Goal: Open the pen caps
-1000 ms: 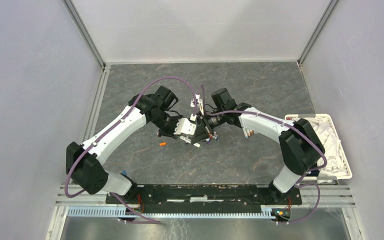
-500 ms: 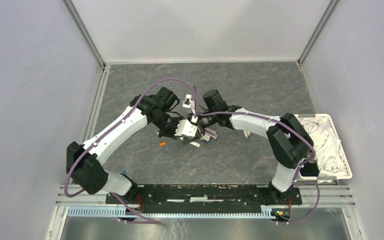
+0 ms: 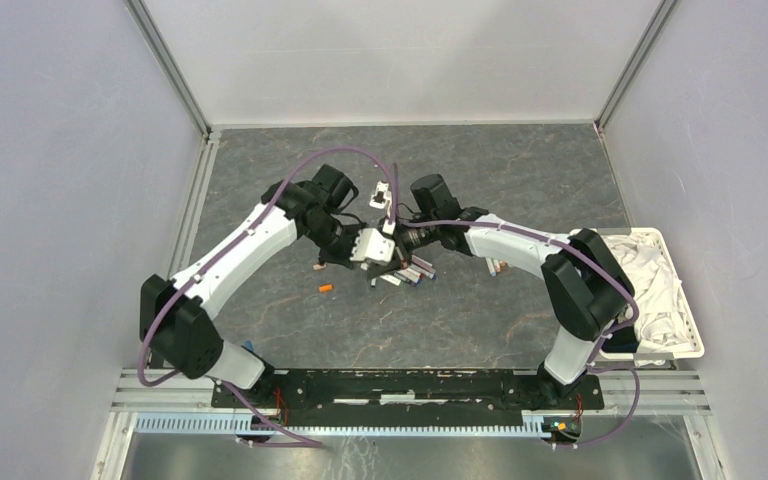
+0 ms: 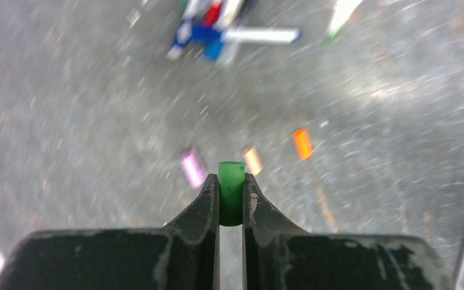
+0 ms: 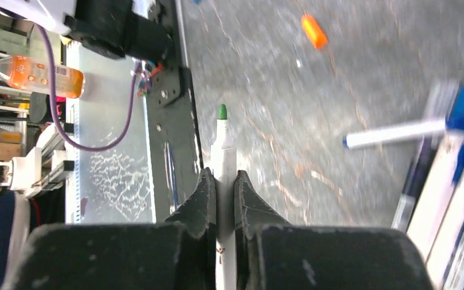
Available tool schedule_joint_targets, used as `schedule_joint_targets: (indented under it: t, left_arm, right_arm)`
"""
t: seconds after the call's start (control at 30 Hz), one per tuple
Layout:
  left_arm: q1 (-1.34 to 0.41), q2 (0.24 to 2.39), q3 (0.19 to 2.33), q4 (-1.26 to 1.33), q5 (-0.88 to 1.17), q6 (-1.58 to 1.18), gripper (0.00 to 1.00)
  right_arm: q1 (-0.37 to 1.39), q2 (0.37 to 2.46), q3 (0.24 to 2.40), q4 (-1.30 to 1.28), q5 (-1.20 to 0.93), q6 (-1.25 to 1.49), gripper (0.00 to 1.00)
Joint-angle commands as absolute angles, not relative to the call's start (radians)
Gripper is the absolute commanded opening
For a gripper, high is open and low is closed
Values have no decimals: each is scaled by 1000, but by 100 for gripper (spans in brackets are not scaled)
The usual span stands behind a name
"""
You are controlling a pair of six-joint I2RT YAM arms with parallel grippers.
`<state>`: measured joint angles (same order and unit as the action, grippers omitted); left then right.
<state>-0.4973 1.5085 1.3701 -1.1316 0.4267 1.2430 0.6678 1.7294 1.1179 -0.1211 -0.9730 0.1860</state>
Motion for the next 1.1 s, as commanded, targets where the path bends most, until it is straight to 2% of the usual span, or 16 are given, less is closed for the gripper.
schedule_joint_targets:
  t: [0.0, 0.2, 0.37, 0.47, 0.67, 0.77, 0.93, 1.07]
  left_arm:
    - [-354, 1539, 1467, -1126, 335, 1303, 2]
    - [-331, 1526, 1330, -1020, 358, 1236, 2]
    - [-332, 1519, 1150, -842, 394, 1086, 2]
    - [-334, 1542, 1076, -773, 380, 1032, 3]
    - [-335, 1605, 1046, -715, 351, 986, 8]
    - [-336, 1614, 1041, -705, 348, 978, 13]
    - [-339, 1604, 1013, -692, 334, 978, 26]
    - [-340, 1599, 999, -695, 337, 977, 41]
  right_arm:
    - [648, 1692, 1064, -309, -927, 98, 0]
    - [583, 1642, 1059, -347, -826, 79, 0]
    - [441, 1539, 981, -293, -432, 215, 0]
    - [424, 1501, 945, -292, -158, 229, 0]
    - [425, 1524, 916, -270, 56, 232, 0]
    - [424, 1560, 915, -256, 84, 232, 0]
    - [425, 1601, 898, -232, 152, 227, 0]
    - [423, 1634, 877, -217, 179, 227, 0]
